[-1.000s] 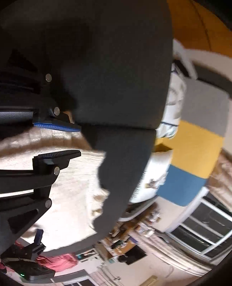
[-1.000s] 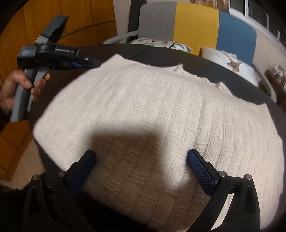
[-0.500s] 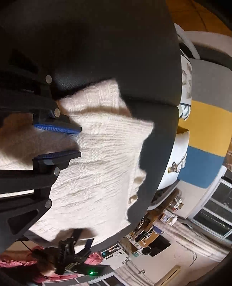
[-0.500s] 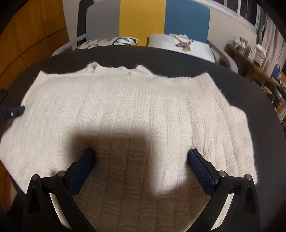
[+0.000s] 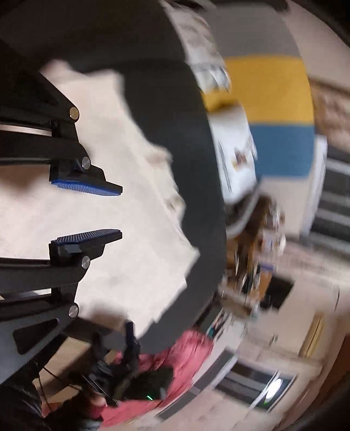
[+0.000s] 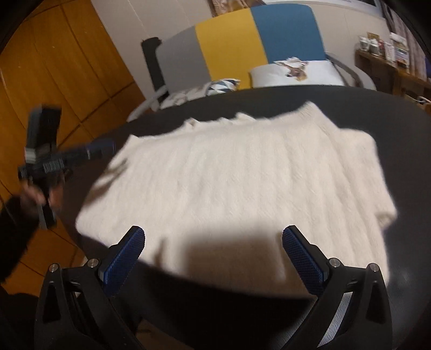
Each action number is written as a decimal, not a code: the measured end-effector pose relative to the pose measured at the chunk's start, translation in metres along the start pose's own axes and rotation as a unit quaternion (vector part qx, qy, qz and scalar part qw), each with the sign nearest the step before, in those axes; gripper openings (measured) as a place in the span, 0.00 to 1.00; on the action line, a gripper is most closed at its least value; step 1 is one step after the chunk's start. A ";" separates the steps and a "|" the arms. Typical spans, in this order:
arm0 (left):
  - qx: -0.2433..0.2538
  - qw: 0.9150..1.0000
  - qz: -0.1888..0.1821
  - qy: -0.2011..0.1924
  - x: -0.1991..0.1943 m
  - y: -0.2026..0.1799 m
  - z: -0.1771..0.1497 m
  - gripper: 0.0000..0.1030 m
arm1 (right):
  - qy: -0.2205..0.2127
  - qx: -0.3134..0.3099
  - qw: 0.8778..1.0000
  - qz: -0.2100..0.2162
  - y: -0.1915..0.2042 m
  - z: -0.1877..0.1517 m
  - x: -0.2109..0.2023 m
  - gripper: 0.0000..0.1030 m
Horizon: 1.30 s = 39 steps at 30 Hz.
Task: Fold clothes
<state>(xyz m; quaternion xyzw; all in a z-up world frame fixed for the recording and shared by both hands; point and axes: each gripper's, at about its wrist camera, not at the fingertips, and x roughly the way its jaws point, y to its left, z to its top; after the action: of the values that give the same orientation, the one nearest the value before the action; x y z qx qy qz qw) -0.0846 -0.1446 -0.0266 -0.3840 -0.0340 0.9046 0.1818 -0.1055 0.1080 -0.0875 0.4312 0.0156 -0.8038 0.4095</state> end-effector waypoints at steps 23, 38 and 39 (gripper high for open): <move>0.039 0.955 -0.208 0.206 0.231 -0.010 0.098 0.34 | -0.058 -0.066 0.993 -0.080 -0.004 -0.041 0.020 1.00; 0.008 0.941 -0.258 0.219 0.258 -0.021 0.108 0.34 | -0.074 -0.065 0.992 -0.074 0.005 -0.047 0.018 1.00; -0.004 0.940 -0.260 0.221 0.260 -0.020 0.110 0.32 | -0.075 -0.065 0.992 -0.074 0.005 -0.048 0.018 1.00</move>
<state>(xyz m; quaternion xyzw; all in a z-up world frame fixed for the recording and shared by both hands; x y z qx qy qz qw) -0.3228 -0.0253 -0.1230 -0.5523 -0.0951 0.7181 0.4125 -0.0745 0.1110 -0.1283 0.3401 0.0692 -0.8590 0.3763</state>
